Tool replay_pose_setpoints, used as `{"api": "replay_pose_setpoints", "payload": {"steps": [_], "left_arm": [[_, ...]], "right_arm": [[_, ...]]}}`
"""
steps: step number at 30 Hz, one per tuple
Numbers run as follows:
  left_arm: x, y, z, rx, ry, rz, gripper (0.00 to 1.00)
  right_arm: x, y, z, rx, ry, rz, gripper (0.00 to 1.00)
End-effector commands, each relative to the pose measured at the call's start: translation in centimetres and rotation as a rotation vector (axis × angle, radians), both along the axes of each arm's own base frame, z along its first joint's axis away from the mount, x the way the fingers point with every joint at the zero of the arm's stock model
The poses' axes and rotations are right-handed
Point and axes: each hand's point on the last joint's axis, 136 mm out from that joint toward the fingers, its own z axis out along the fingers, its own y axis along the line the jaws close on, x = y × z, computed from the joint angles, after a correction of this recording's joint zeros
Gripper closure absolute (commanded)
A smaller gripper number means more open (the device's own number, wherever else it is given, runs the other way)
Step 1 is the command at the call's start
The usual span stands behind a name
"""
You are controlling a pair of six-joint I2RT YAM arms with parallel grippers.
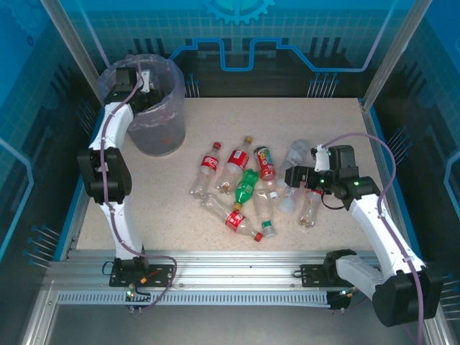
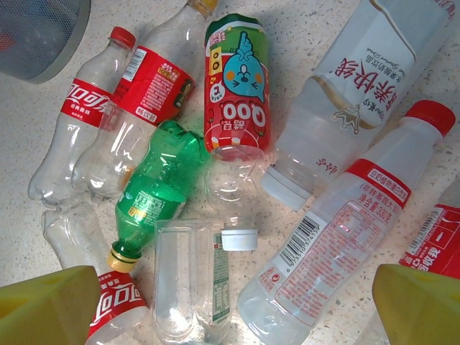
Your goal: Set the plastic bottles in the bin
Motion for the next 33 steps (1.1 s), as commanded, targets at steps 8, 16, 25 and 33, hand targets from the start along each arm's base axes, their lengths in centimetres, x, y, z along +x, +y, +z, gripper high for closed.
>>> {"api": "replay_pose_setpoints", "payload": {"steps": [8,16,25,33], "left_arm": [[0.0,-0.5,0.2,-0.003,0.006,-0.029,0.24],[-0.2,-0.5,1.7,0.003,-0.018,-0.030,0.18],[-1.4,-0.3,6.2,0.047,-0.091,-0.025,0.13],[-3.9,0.5,11.4,0.117,-0.169,0.011,0.03]], "right_arm": [[-0.3,-1.0,-0.7,-0.020,0.030,-0.039,0.02],[-0.3,-1.1,0.0,-0.013,0.015,-0.051,0.02],[-0.3,-3.4,-0.2,-0.074,0.019,-0.161,0.02],[-1.5,-6.5,-1.1,-0.176,0.033,-0.273,0.00]]}}
